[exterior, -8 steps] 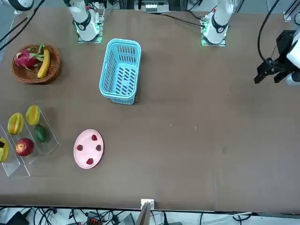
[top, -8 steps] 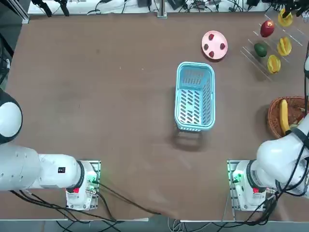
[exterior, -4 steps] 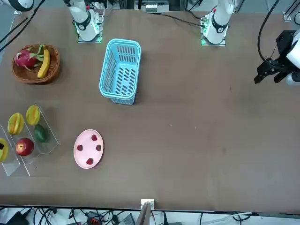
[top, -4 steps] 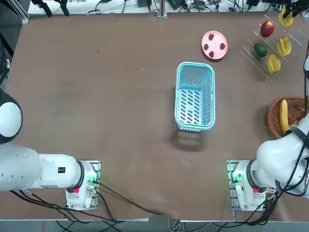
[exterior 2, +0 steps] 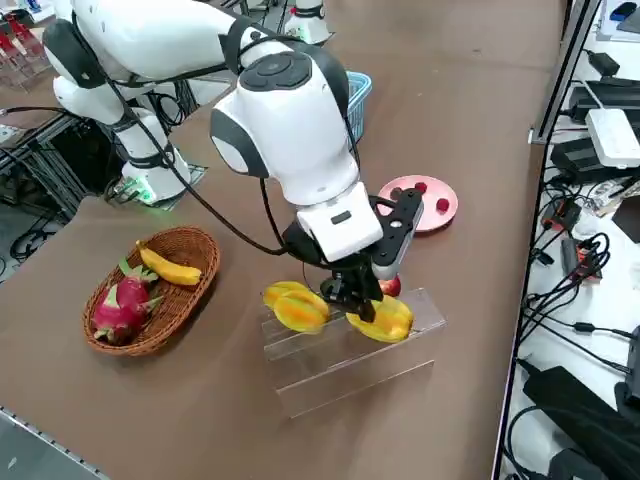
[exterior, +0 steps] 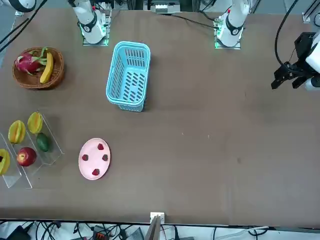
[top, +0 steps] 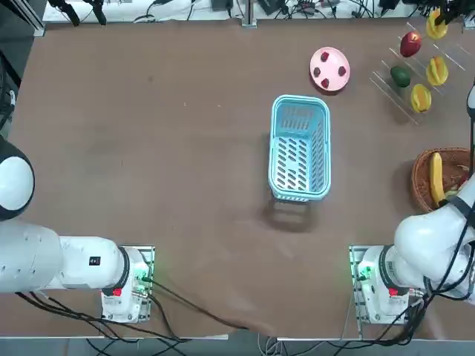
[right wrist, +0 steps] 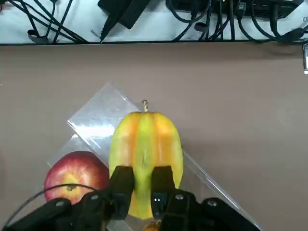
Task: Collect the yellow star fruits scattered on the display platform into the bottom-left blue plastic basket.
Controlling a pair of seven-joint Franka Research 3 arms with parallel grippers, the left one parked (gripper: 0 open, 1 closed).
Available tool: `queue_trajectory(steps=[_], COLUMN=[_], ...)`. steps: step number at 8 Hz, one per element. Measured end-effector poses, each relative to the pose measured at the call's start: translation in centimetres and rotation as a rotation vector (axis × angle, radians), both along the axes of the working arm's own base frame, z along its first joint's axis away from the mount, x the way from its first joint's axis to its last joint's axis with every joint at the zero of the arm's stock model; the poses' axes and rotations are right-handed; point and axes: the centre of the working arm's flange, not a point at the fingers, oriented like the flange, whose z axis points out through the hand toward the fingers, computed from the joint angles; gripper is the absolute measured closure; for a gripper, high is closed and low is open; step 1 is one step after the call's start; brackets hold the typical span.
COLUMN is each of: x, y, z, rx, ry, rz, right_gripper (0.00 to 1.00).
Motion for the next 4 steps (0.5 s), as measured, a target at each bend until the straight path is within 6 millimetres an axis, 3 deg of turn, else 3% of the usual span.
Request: queue_trajectory(steps=[3, 4], x=[-0.3, -0.5], y=[0.6, 1.6], z=[0.5, 2.0], rx=[0.021, 0.025], ry=[0.054, 0.099], rz=[0.012, 0.029], right_gripper=[0.76, 0.76])
